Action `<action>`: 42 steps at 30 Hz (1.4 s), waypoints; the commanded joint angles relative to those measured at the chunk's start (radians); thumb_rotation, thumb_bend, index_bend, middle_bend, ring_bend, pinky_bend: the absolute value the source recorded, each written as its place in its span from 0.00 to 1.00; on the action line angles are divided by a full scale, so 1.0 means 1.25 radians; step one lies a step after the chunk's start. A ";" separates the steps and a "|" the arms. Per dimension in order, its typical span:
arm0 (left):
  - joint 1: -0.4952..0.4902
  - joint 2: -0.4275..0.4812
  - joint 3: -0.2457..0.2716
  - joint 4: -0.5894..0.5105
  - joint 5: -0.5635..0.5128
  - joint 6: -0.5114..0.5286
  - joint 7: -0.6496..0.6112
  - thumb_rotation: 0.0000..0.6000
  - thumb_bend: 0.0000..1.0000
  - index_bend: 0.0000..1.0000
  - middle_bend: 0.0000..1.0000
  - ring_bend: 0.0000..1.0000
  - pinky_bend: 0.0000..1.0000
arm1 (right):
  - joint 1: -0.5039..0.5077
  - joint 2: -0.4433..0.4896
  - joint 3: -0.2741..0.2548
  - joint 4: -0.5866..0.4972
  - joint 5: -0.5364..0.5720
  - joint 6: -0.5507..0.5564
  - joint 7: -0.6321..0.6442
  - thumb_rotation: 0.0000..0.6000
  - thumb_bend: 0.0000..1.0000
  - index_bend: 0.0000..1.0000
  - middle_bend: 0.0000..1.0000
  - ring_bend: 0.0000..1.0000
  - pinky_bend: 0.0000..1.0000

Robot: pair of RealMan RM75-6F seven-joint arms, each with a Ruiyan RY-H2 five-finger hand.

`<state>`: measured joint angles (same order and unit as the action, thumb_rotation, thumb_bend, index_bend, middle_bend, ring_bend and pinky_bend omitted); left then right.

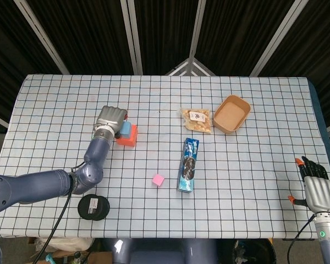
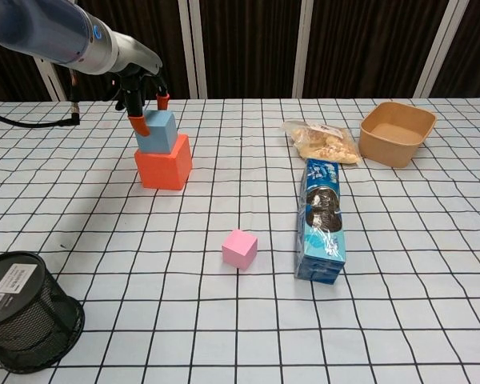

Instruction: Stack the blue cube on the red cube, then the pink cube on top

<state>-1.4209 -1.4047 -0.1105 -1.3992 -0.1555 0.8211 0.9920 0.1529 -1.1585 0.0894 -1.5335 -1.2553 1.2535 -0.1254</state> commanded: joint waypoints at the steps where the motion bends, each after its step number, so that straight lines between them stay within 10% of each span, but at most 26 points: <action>1: -0.004 0.011 0.001 -0.014 0.000 0.015 0.009 1.00 0.27 0.29 0.81 0.65 0.69 | 0.001 0.000 0.000 -0.001 0.002 -0.002 -0.002 1.00 0.09 0.03 0.01 0.06 0.09; 20: -0.020 0.289 -0.102 -0.410 0.057 0.112 -0.024 1.00 0.27 0.29 0.81 0.65 0.69 | 0.000 0.003 0.000 -0.015 0.001 0.007 -0.010 1.00 0.09 0.03 0.01 0.06 0.09; 42: -0.036 0.083 0.015 -0.372 0.202 -0.044 -0.090 1.00 0.27 0.28 0.81 0.65 0.69 | -0.004 0.008 0.001 -0.013 0.007 0.004 0.001 1.00 0.09 0.03 0.01 0.06 0.09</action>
<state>-1.4676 -1.2845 -0.1065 -1.8786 0.0823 0.7763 0.8902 0.1482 -1.1477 0.0902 -1.5493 -1.2463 1.2591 -0.1236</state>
